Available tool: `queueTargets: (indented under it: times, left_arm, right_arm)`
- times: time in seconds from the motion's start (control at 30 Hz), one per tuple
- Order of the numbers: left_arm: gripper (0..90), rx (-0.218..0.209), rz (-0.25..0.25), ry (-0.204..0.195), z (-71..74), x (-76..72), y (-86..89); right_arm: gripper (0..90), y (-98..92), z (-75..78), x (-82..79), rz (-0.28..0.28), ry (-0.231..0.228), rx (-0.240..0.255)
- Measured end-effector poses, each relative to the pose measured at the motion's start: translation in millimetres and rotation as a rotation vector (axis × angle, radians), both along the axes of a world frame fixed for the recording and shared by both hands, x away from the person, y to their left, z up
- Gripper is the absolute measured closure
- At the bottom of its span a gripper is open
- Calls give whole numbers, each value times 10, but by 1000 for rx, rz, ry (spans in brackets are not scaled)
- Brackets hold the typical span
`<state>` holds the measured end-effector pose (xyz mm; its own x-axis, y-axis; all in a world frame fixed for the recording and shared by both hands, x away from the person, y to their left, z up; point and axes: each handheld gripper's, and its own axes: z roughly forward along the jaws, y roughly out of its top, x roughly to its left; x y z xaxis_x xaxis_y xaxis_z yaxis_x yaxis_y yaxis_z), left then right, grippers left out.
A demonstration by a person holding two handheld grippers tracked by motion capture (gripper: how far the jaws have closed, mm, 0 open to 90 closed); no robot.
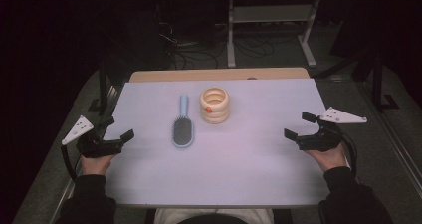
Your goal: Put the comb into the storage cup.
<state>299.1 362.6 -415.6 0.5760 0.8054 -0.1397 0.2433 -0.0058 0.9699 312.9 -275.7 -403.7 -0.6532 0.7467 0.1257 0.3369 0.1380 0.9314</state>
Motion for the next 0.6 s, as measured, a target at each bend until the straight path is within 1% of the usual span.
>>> queueTargets:
  times: [0.3,0.47,0.6]
  left_arm:
    - [0,1,-1,2,3,-8,4]
    - [0,-12,0,1,14,-27,9]
    - [0,-9,-5,0,38,-29,-6]
  right_arm:
    - [0,-4,6,-8,-1,0,-2]
    - [0,-23,21,-28,-1,-5,10]
    - [0,-47,32,-45,-6,-10,22]
